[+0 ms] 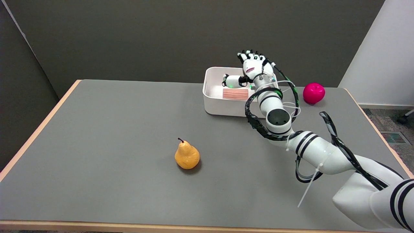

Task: Place the wooden cylinder in the white box.

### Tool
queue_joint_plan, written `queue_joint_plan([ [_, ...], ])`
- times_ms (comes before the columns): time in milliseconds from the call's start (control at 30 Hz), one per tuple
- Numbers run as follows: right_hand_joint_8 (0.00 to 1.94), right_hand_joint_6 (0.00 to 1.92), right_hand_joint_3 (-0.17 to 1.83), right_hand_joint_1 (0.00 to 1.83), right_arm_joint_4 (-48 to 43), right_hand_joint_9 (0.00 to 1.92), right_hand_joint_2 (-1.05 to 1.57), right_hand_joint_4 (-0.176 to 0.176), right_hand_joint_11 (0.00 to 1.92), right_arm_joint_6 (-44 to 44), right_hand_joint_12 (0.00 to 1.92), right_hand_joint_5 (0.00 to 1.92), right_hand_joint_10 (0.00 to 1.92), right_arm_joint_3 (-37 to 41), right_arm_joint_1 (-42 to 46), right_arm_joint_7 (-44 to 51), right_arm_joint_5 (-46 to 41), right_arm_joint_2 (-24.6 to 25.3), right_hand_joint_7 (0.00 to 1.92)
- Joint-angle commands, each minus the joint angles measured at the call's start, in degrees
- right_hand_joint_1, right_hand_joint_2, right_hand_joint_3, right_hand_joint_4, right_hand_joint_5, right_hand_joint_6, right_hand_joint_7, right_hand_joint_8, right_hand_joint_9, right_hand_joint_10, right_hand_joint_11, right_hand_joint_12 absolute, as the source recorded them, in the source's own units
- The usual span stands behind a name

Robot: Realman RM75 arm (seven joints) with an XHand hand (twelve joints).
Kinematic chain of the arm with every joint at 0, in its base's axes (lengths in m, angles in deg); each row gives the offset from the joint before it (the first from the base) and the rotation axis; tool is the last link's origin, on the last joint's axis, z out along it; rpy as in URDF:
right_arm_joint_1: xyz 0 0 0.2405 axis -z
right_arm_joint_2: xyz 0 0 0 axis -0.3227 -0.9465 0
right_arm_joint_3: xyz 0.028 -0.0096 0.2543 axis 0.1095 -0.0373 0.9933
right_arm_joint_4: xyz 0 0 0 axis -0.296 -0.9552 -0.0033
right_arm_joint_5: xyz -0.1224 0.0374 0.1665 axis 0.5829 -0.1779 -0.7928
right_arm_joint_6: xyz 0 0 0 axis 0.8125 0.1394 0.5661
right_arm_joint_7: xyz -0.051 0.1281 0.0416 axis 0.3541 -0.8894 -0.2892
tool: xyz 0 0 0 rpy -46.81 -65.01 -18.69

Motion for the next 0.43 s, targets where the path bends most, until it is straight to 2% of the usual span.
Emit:
queue_joint_plan([
  [33,0.01,0.26,0.92,0.23,-22.6,0.00,0.65,0.068,0.00,-6.0,0.84,0.03,0.14,3.8,10.6,-0.6,6.6,-6.7,0.00],
  [133,0.01,0.27,0.88,0.24,-31.1,0.00,0.68,0.064,0.00,-11.0,0.83,0.02,0.14,5.3,16.6,-0.6,10.4,-9.2,0.00],
  [300,0.06,0.25,0.94,0.22,-42.5,0.00,0.67,0.059,0.00,-20.8,0.81,0.03,0.18,9.0,28.4,-0.6,15.0,-12.7,0.00],
  [367,0.09,0.23,1.03,0.30,-44.8,0.01,0.66,0.055,0.00,-23.7,0.79,0.03,0.18,10.5,32.6,-0.6,15.7,-13.4,0.00],
  [433,0.11,0.23,1.03,0.29,-45.5,0.00,0.66,0.057,0.00,-26.3,0.79,0.03,0.20,10.6,35.4,-0.6,17.1,-14.2,0.00],
])
